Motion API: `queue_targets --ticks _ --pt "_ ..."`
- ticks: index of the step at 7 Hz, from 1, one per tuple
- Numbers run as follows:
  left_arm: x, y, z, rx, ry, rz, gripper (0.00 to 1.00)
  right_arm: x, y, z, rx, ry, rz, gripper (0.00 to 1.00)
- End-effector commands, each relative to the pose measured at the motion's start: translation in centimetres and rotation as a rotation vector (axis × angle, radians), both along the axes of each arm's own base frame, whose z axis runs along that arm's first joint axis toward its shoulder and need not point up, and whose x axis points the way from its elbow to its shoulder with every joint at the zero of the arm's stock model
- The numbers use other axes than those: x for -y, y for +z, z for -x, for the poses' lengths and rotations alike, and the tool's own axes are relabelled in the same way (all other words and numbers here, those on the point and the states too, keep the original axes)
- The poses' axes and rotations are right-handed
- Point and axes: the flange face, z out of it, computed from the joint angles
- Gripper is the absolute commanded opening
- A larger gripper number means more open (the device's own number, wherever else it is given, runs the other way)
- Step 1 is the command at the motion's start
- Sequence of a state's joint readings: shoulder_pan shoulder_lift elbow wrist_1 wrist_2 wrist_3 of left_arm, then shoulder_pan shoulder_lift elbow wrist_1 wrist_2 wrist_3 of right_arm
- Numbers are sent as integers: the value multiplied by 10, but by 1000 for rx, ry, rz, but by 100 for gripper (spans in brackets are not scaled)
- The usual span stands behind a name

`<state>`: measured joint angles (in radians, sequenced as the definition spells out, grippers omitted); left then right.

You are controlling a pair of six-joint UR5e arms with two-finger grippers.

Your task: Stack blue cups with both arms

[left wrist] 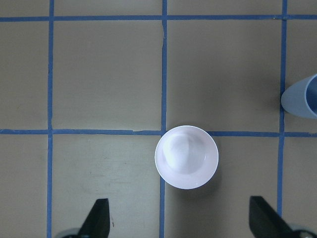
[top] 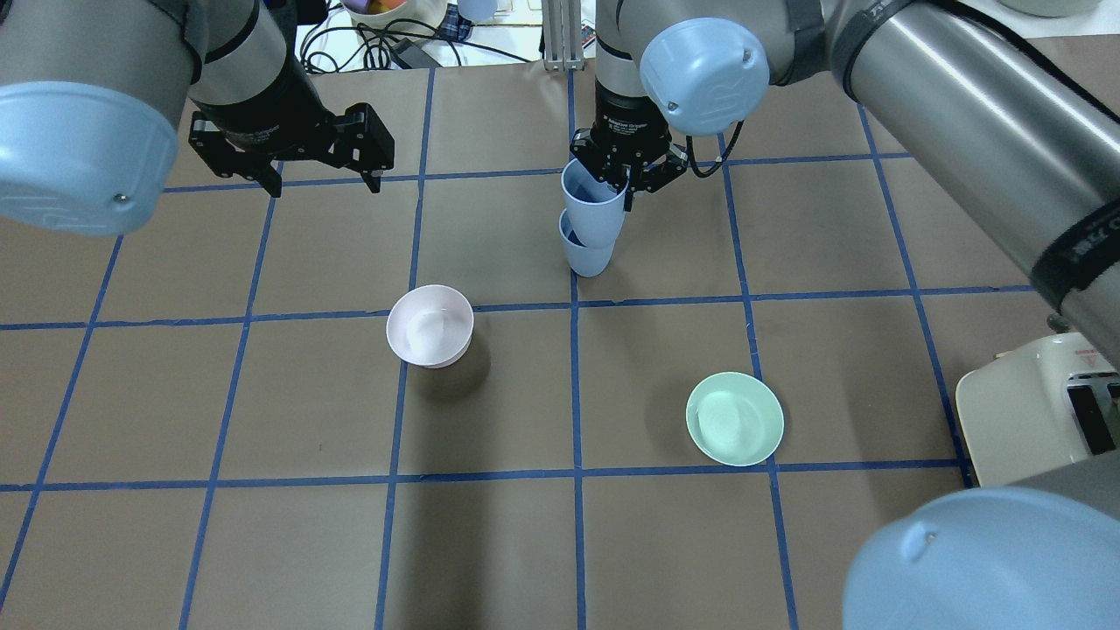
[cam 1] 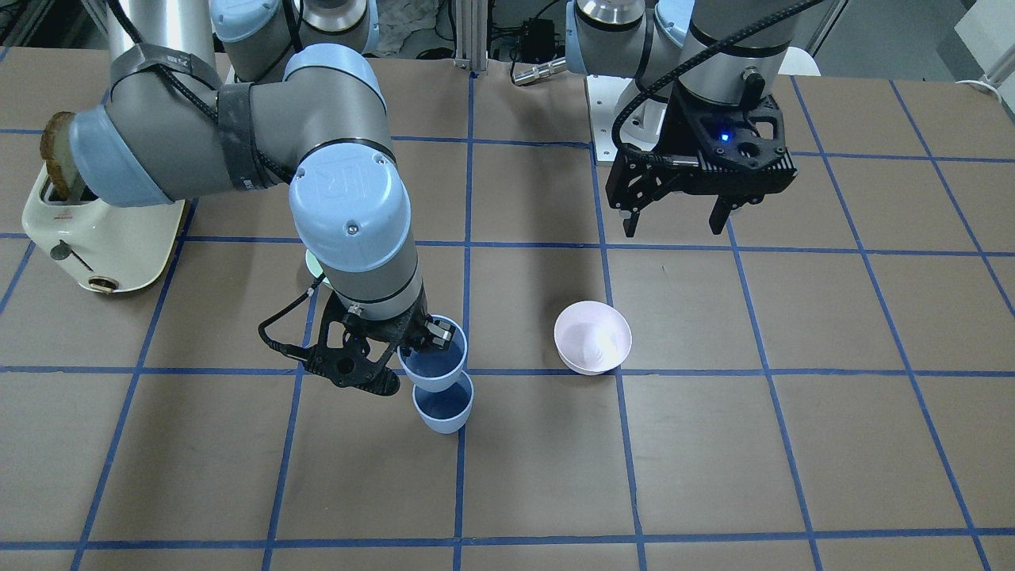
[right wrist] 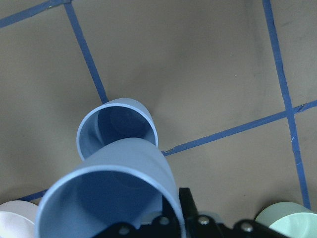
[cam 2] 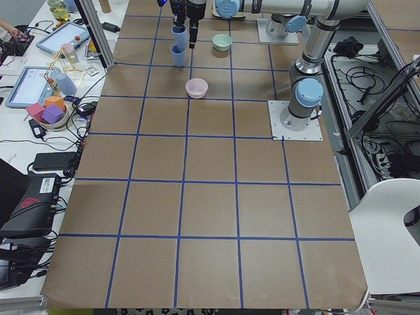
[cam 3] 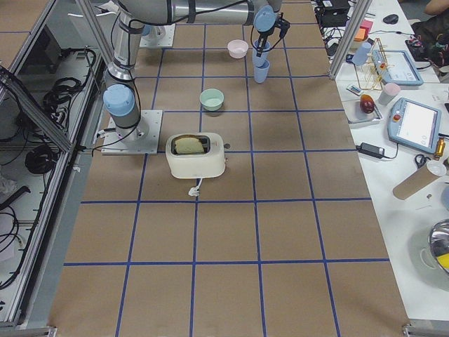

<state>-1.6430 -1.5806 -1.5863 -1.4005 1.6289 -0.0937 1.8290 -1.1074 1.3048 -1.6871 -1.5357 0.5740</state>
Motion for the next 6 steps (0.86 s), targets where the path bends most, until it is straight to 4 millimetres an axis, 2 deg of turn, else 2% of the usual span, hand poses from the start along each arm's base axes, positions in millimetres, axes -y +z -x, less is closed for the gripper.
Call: queue_targets --ticks 1,2,3,4,6 --pt "-2 2 0 0 0 4 100 5 -9 -4 28 -1 -1 0" --pt "-1 1 0 0 0 2 100 5 -11 -5 29 1 0 0" --pt "-1 2 0 0 0 4 100 7 -11 -4 29 4 5 15" --pt "-1 2 0 0 2 4 100 16 -17 -7 45 20 63 99" --pt "-2 4 -1 0 2 8 100 18 -14 -5 42 21 82 100"
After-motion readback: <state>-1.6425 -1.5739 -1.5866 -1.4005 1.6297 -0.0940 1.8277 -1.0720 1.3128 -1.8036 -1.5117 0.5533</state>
